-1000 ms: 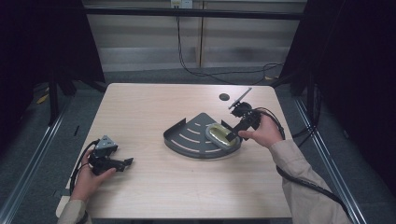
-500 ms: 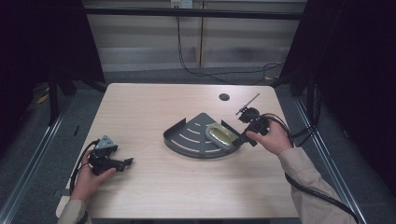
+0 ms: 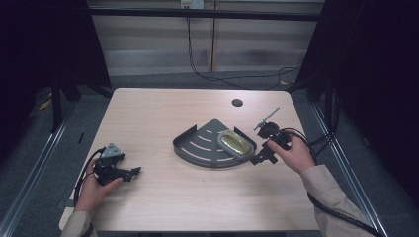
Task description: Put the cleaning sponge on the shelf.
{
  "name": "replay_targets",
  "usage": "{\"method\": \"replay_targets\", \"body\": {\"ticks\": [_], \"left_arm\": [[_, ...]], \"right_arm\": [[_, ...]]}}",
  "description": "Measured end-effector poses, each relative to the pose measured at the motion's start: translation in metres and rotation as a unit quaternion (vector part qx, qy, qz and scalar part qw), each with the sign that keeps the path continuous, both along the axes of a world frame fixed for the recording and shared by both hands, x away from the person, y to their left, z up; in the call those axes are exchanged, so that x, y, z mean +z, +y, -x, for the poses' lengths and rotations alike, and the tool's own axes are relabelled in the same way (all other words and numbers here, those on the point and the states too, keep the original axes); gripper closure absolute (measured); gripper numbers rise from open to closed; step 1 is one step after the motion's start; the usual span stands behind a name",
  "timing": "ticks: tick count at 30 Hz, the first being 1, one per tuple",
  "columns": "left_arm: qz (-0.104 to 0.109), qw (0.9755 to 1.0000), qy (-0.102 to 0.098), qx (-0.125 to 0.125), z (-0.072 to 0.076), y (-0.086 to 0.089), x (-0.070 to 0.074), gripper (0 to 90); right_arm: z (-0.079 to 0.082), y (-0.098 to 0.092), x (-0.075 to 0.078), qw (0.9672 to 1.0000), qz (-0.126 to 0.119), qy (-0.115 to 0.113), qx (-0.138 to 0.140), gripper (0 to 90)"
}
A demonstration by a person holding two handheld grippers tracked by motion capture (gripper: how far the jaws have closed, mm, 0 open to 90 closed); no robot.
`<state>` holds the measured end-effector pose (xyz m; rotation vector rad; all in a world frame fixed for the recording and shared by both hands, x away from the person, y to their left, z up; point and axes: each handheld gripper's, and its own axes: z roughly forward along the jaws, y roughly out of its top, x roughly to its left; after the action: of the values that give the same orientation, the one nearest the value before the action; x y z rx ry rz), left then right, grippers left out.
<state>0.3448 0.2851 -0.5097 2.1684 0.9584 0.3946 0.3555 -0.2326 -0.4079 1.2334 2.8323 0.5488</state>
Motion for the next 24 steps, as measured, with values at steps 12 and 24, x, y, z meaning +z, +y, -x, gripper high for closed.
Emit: {"method": "replay_targets", "body": {"ticks": [12,24], "left_arm": [[0.000,1.0000,0.000,0.000,0.000,0.000,0.000,11.6],[0.000,1.0000,0.000,0.000,0.000,0.000,0.000,11.6]], "right_arm": [[0.011,-0.009,-0.016,0.9999,-0.011,0.007,0.001,15.2],[0.022,-0.022,-0.031,0.9995,-0.026,0.012,-0.009,15.3]]}}
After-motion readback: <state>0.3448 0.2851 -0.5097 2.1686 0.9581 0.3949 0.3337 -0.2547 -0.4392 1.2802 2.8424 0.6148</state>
